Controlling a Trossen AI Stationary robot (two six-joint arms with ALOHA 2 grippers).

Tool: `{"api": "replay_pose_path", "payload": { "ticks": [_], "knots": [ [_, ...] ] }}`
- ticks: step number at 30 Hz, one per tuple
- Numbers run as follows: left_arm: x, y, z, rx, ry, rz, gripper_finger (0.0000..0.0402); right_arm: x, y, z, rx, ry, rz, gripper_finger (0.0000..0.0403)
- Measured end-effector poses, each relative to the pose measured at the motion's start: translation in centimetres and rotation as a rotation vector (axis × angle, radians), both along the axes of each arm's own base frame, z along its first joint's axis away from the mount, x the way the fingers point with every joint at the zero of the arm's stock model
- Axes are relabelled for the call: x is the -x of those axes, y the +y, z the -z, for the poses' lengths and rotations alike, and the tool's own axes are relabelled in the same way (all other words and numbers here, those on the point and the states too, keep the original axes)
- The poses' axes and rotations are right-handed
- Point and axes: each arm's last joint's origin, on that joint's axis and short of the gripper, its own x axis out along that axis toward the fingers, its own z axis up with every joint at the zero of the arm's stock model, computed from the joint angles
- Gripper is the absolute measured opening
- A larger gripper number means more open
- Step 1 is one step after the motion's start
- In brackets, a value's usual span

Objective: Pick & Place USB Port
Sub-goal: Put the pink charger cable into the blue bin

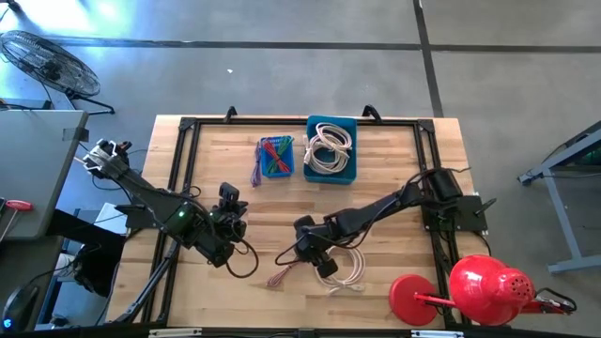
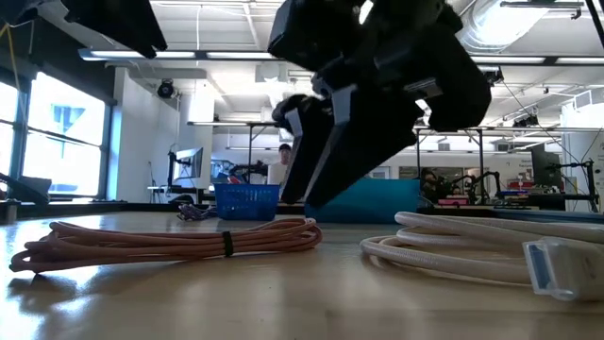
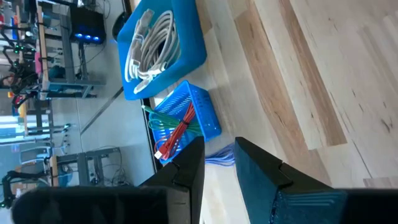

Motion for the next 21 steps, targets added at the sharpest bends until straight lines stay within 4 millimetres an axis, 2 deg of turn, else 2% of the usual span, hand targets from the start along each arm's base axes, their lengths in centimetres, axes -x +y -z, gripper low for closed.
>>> {"api": "replay_pose_path", "payload": {
  "ticks": [10,21],
  "knots": [
    [-0.1,0.0,-0.1,-0.013,-0.024,-0.006,0.0083,-0.6,-0.3,1.2,-0.086,0.012,-0.026,0.0167],
    [-0.1,-0.1,-0.1,-0.003,-0.029,-0.007,0.0083,-1.2,-2.3,2.9,-0.105,0.071,0.037,0.0167]
  ]
}}
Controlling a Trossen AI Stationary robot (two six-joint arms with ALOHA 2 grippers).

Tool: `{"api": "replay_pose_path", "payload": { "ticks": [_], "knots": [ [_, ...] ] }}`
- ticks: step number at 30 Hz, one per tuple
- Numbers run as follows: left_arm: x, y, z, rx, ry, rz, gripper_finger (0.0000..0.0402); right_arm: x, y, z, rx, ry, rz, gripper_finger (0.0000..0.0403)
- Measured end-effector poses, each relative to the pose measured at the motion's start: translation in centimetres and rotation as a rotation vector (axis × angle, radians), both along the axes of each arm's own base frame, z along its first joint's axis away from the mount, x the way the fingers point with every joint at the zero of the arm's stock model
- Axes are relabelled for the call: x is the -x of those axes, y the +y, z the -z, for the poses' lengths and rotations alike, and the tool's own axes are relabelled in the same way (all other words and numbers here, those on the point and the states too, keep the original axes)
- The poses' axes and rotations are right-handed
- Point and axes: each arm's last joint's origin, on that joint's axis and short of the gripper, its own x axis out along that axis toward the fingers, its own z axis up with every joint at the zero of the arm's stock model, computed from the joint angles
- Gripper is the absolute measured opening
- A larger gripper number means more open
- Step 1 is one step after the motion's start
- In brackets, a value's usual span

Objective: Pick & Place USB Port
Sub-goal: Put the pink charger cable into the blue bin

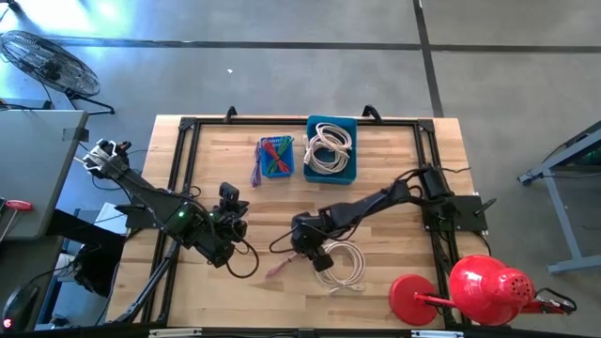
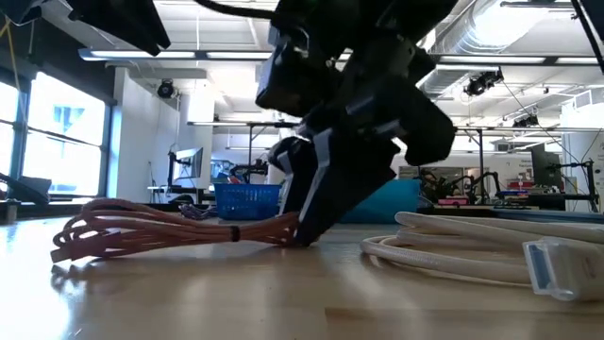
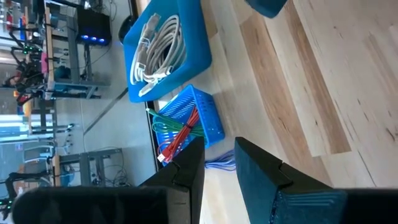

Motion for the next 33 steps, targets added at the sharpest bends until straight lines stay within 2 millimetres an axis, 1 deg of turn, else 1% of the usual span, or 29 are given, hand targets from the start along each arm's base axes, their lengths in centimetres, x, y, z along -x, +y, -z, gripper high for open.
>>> {"api": "replay_pose_path", "payload": {
  "ticks": [3,6,8,13,17,22,24,28,31,33],
  "knots": [
    [0.0,0.0,0.0,0.003,-0.001,0.001,0.0083,-0.2,-0.3,0.6,-0.011,0.011,0.01,0.0162],
    [0.0,0.0,0.0,0.01,0.001,0.003,0.0083,-0.3,-0.5,0.8,-0.01,0.014,0.014,0.014],
    [0.0,0.0,0.0,0.016,0.006,0.005,0.0083,-0.3,-0.5,0.9,0.003,0.013,0.022,0.0117],
    [0.0,-0.1,0.0,0.019,0.004,0.005,0.0083,-0.3,-0.6,0.9,0.023,0.01,0.025,0.0039],
    [-0.1,-0.1,0.0,0.023,-0.002,0.005,0.0083,-0.3,-0.5,0.9,0.062,-0.005,0.034,0.0038],
    [-0.1,-0.1,0.0,0.037,-0.015,-0.002,0.0083,0.0,0.0,-0.1,0.149,-0.04,0.083,0.0038],
    [-0.2,-0.2,0.0,0.051,-0.025,-0.01,0.0083,0.3,0.1,-0.9,0.192,-0.055,0.119,0.0038],
    [-0.3,-0.3,0.0,0.076,-0.023,0.001,0.0083,0.6,0.2,-3.4,0.257,-0.126,0.175,0.0038],
    [-0.4,-0.4,-0.1,0.096,-0.03,0.005,0.0083,1.0,0.4,-4.8,0.273,-0.151,0.211,0.0038],
    [-0.7,-0.7,0.1,0.14,-0.064,0.015,0.0083,1.3,0.5,-5.6,0.283,-0.171,0.216,0.0038]
  ]
}}
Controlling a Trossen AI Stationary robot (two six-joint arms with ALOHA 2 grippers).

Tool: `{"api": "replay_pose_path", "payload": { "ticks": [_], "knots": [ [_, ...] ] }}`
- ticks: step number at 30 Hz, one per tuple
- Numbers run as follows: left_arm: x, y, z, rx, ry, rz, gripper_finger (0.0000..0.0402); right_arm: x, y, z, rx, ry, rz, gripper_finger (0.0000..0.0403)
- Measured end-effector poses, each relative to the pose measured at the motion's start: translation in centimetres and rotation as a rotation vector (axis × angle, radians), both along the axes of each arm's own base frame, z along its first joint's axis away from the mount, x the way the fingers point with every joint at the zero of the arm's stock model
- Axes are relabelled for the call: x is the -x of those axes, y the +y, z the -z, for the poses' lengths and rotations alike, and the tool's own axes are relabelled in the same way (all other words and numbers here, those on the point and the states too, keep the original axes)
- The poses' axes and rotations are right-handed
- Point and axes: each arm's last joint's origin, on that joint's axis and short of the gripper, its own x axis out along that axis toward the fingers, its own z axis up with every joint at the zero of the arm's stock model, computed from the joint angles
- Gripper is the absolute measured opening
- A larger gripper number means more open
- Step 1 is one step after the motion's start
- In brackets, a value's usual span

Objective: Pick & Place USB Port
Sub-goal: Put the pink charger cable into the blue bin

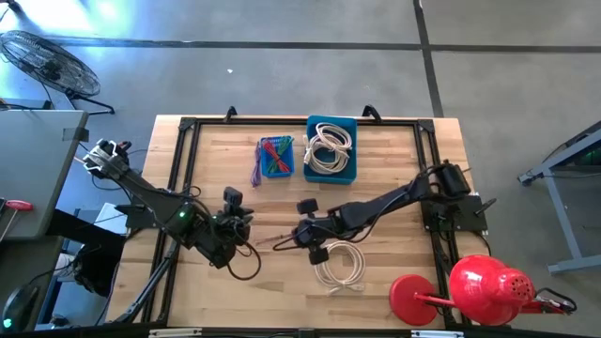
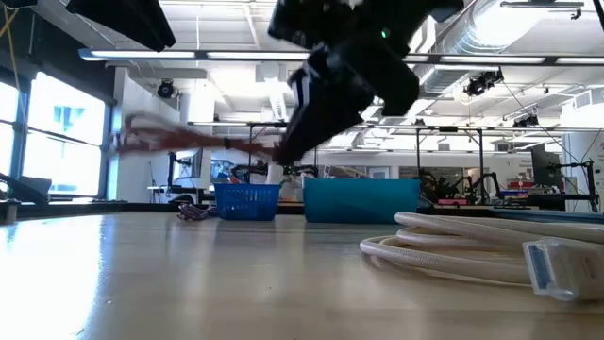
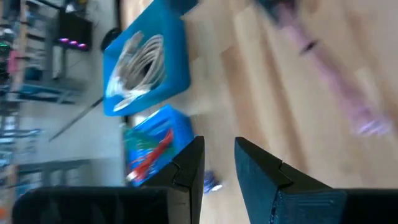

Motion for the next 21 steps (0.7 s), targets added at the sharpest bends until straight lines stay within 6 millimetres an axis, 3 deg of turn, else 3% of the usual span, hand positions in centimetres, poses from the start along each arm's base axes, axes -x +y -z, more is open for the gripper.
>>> {"api": "replay_pose_path", "payload": {
  "ticks": [7,21],
  "knots": [
    [-0.8,-1.0,1.4,0.191,-0.017,0.089,0.0083,0.2,0.1,-0.7,0.018,-0.015,0.006,0.0038],
    [-2.1,-1.8,2.9,0.108,-0.006,0.104,0.0091,0.3,0.1,-0.6,0.011,0.0,0.008,0.0038]
  ]
}}
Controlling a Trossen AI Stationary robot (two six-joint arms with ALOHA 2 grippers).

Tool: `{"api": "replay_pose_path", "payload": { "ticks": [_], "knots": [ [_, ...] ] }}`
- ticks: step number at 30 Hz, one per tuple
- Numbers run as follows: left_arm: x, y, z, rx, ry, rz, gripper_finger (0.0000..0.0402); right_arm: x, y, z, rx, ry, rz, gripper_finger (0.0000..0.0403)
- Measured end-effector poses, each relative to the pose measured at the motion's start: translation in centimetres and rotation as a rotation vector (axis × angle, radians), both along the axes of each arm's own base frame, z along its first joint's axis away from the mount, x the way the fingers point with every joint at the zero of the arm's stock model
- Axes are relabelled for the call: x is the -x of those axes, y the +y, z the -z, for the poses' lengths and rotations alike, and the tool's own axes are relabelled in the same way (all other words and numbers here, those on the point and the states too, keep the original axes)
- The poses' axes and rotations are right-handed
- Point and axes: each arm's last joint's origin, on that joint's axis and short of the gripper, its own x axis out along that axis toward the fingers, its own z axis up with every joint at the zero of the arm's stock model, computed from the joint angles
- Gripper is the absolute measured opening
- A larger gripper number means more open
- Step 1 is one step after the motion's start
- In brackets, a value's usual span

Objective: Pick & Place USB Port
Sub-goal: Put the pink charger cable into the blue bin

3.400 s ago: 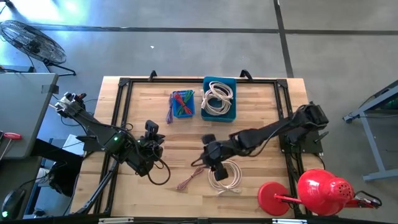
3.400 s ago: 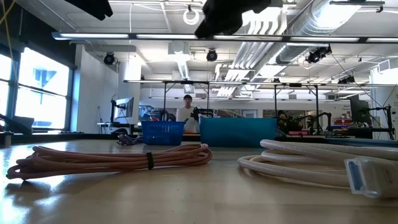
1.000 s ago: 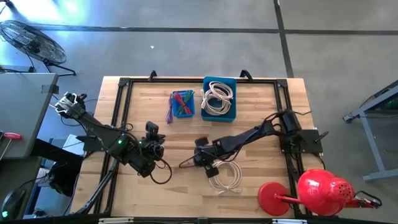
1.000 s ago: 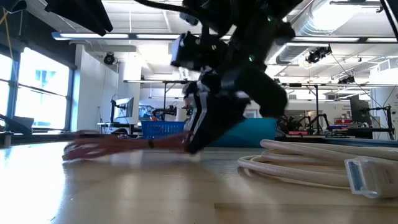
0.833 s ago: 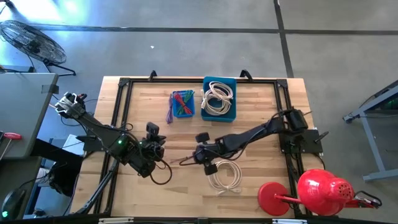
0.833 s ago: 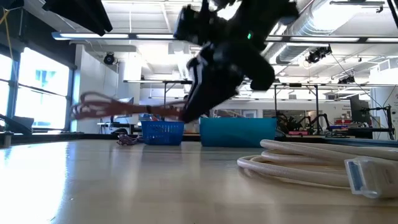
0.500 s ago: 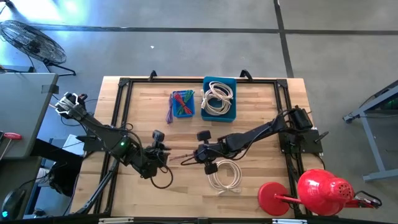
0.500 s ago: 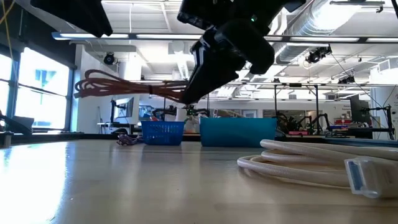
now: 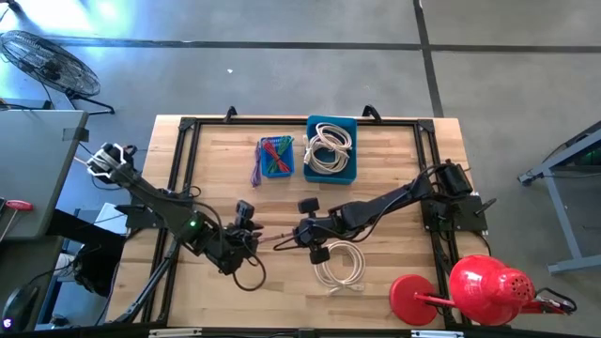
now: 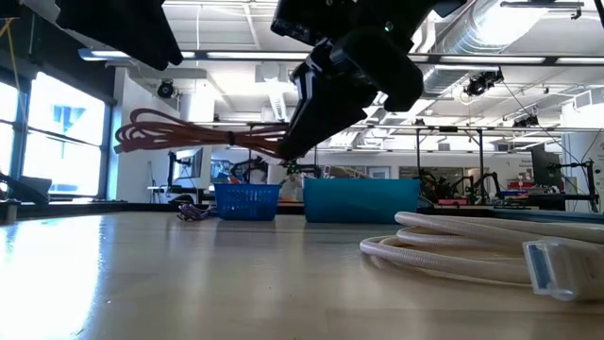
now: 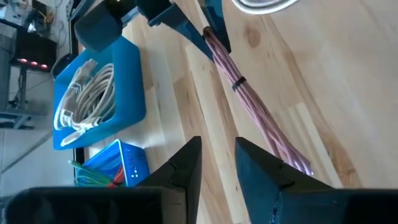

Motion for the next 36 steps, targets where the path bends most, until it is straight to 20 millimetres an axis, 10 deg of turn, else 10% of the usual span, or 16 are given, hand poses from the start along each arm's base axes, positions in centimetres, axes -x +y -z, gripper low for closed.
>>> {"api": "replay_pose_path", "payload": {
  "ticks": [16,36],
  "knots": [
    [-1.8,-1.5,1.6,0.096,-0.017,0.017,0.0247,0.0,0.0,0.0,0.004,0.005,0.003,0.0038],
    [-5.1,-0.3,4.9,0.147,0.059,-0.03,0.0254,0.0,0.0,-0.1,0.004,-0.001,0.001,0.0038]
  ]
}}
